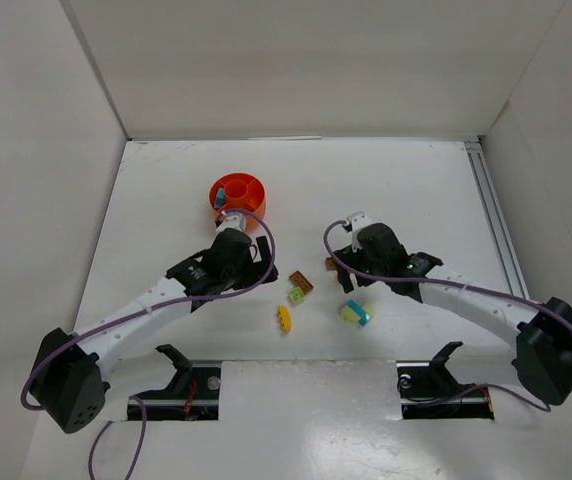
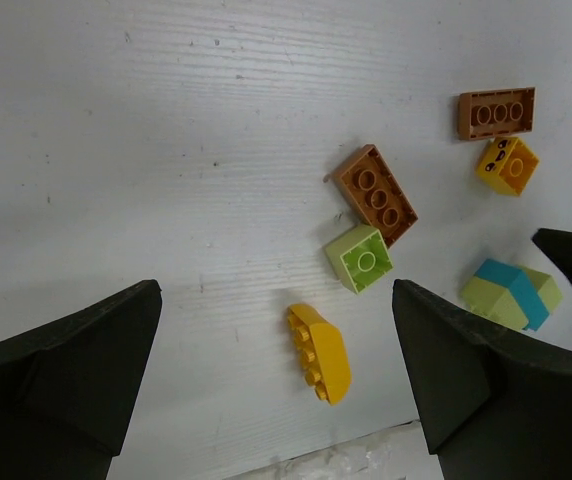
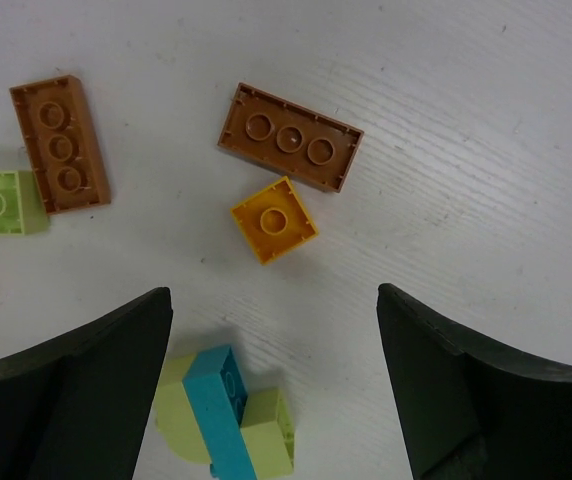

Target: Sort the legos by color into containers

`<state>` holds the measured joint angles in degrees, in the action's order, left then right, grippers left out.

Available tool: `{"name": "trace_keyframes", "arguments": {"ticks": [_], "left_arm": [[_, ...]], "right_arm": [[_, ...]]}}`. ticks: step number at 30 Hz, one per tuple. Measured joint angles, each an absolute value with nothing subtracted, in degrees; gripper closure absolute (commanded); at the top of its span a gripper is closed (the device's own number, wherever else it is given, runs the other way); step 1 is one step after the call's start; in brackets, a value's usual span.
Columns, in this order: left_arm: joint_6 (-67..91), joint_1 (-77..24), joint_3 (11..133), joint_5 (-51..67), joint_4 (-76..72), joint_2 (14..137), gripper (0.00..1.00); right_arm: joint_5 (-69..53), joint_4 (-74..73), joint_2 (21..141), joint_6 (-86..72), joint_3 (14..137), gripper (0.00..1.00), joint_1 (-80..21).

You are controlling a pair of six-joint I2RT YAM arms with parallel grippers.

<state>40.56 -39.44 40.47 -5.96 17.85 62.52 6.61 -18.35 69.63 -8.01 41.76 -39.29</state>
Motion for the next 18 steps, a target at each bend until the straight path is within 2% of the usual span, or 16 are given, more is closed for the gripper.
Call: {"name": "trace_keyframes", "arguments": {"ticks": [8, 15, 16, 18], "left_arm": [[43.31, -39.70, 39.31, -6.28, 19.64, 57.19, 0.00], [44.34, -39.70, 39.31, -7.64, 21.15, 55.33, 0.00], [44.45, -39.70, 39.31, -7.81, 21.26, 55.35, 0.00], [44.49, -39.70, 39.31, -8.29, 21.63, 55.44, 0.00]], "right_arm": [[10.85, -16.58, 81.32, -10.35, 43.53, 0.21, -40.27], [13.32, -12.58, 87.18, -12.25, 44.56, 0.35, -41.63], [13.58, -12.36, 87.66, -12.34, 44.69, 0.43, -41.82], [14.00, -12.10, 88.58, -12.56, 45.08, 0.46, -42.11]]}}
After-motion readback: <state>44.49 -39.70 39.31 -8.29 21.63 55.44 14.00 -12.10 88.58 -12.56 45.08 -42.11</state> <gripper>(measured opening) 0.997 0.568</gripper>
